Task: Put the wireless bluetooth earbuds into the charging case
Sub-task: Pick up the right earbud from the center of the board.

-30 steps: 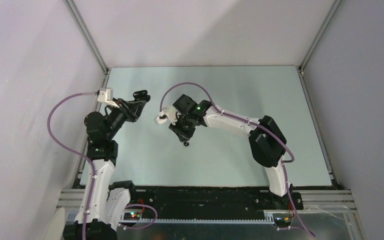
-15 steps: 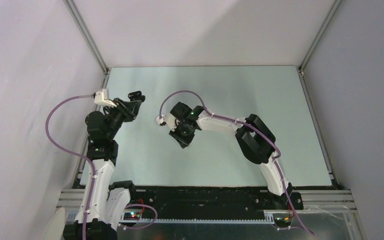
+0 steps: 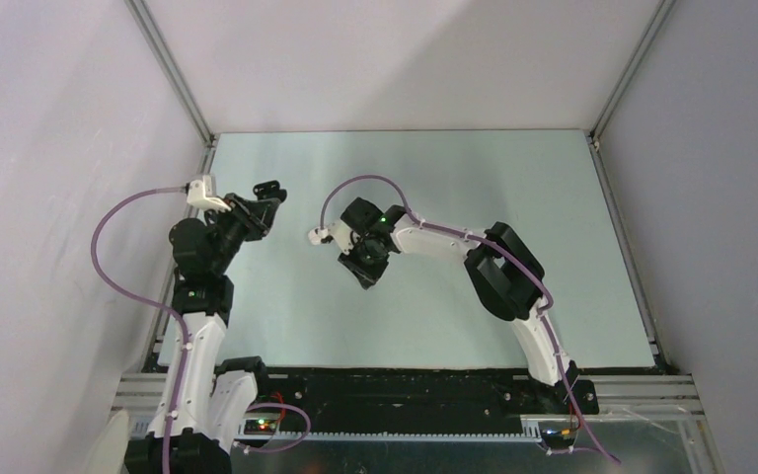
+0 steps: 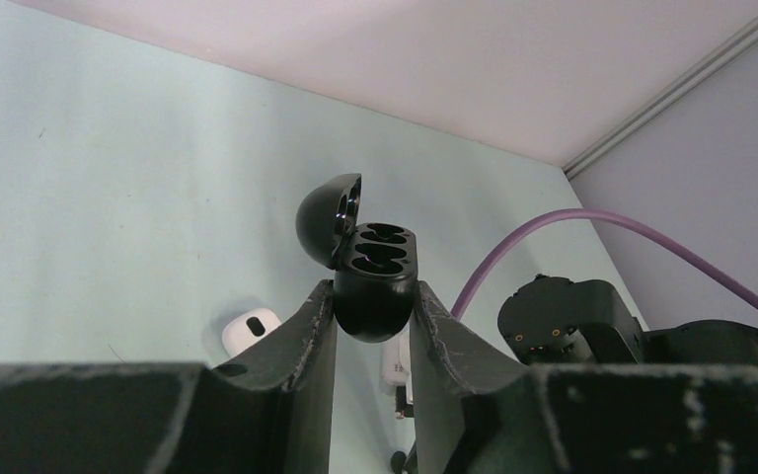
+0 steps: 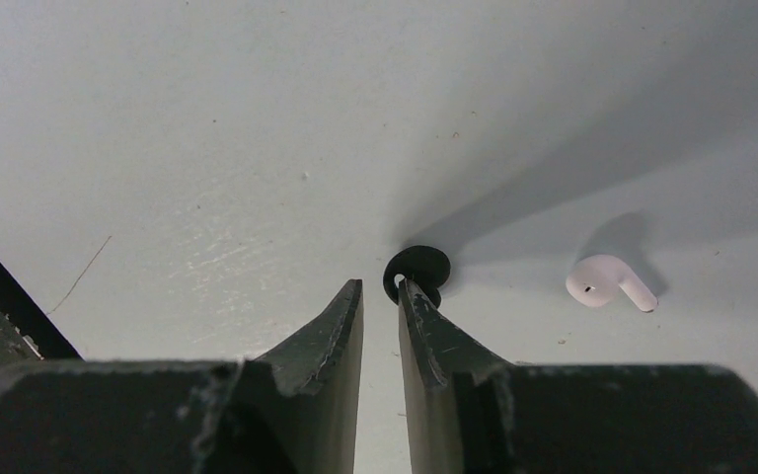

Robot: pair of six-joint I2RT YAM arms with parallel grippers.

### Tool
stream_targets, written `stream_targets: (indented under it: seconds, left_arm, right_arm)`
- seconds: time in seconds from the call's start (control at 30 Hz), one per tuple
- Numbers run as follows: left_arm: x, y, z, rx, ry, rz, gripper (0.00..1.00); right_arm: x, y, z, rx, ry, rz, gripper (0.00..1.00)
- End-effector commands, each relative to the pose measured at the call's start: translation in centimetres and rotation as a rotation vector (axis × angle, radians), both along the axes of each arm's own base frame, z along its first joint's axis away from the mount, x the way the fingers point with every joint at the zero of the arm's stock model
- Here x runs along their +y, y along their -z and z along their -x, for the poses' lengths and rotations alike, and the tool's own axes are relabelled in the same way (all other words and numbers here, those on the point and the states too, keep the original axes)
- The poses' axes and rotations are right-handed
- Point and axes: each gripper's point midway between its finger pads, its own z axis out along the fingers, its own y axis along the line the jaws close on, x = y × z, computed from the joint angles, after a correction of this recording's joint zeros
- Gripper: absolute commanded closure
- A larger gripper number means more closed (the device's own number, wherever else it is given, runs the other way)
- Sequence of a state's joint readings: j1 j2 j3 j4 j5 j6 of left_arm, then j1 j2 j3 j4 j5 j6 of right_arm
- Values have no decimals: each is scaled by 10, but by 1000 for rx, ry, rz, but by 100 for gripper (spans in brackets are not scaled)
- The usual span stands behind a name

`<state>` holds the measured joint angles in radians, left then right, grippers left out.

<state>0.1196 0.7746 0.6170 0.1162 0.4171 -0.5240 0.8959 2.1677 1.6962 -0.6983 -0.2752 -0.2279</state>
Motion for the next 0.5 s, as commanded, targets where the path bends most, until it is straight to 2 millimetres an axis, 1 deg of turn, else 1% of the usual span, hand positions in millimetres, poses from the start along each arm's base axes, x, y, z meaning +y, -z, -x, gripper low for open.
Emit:
stream_targets:
  seconds: [0.0,0.1,0.17,0.27,0.47]
  left_arm:
    - [4,-26,-3,-75,-14,1,100]
    - [3,-25,-4,-69,-10,6,100]
    - [2,-24,-4,-67,-4,9,100]
    - [1,-23,-4,-67,0,14,100]
    - [0,-24,-3,-71,5,20,100]
  right_arm:
    - [-2,0,-13,-32,32,7,74]
    - [-2,1,-15,-39,33,9,70]
    - [-2,2,-15,-41,32,11,68]
    - [-4,3,-16,-55,31,23,68]
    - [-12,5,-27,-118,50,60,68]
